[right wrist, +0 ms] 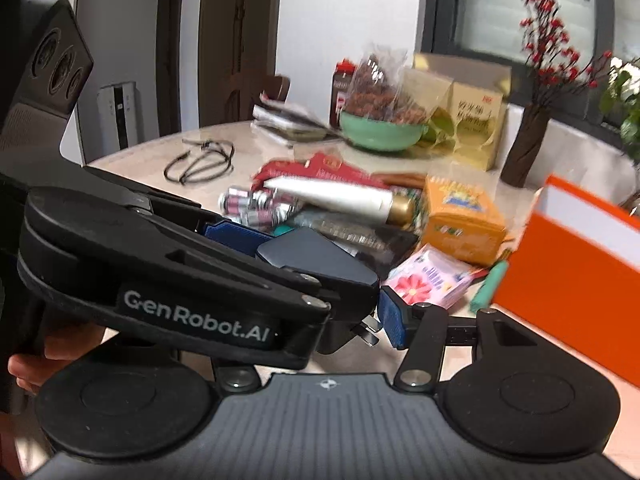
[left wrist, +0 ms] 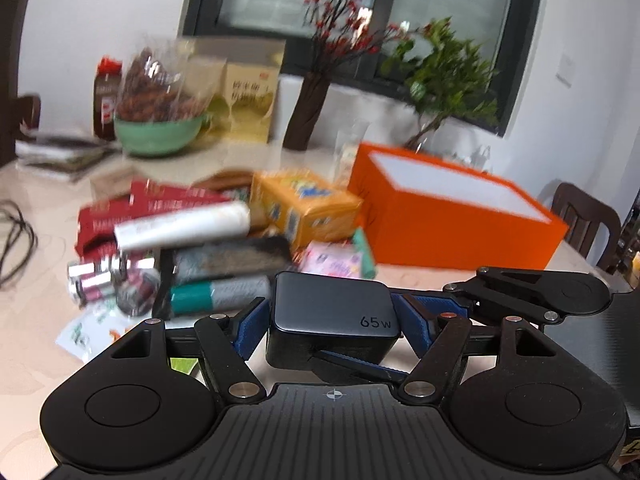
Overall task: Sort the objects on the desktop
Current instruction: 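Carry the black charger with the left tool into the orange box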
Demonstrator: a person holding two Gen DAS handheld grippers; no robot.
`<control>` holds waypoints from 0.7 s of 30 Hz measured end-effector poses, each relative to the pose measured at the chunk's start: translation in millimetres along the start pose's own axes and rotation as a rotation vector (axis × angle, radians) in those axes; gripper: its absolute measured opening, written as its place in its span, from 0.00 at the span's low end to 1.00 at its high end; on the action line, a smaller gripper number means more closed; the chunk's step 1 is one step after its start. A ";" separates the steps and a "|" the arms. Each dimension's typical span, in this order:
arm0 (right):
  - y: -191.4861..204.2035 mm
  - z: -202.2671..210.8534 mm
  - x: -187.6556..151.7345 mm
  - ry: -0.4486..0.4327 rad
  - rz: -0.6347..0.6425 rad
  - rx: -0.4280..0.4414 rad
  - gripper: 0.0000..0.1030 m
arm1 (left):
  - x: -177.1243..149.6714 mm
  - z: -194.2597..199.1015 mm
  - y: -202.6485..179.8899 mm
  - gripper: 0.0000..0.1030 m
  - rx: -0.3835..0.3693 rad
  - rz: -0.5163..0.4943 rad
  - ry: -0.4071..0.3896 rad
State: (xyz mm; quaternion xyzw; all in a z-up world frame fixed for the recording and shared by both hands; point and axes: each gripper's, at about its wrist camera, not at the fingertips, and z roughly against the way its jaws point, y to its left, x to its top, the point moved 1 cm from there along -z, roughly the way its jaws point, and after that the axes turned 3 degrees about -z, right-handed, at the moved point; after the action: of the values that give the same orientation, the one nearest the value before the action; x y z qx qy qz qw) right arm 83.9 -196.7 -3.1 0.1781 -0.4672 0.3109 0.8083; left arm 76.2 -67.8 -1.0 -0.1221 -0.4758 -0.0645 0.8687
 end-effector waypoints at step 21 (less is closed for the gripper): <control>-110.0 89.9 68.9 -0.169 -0.069 -0.143 0.58 | 126.5 -21.6 -116.1 0.69 -0.110 -0.118 -0.149</control>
State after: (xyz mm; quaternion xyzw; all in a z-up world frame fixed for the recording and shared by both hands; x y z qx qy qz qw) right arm 125.1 -307.3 101.7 0.1616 -0.5481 0.2328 0.7870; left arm 135.3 -184.8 111.8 -0.1457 -0.5414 -0.1323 0.8174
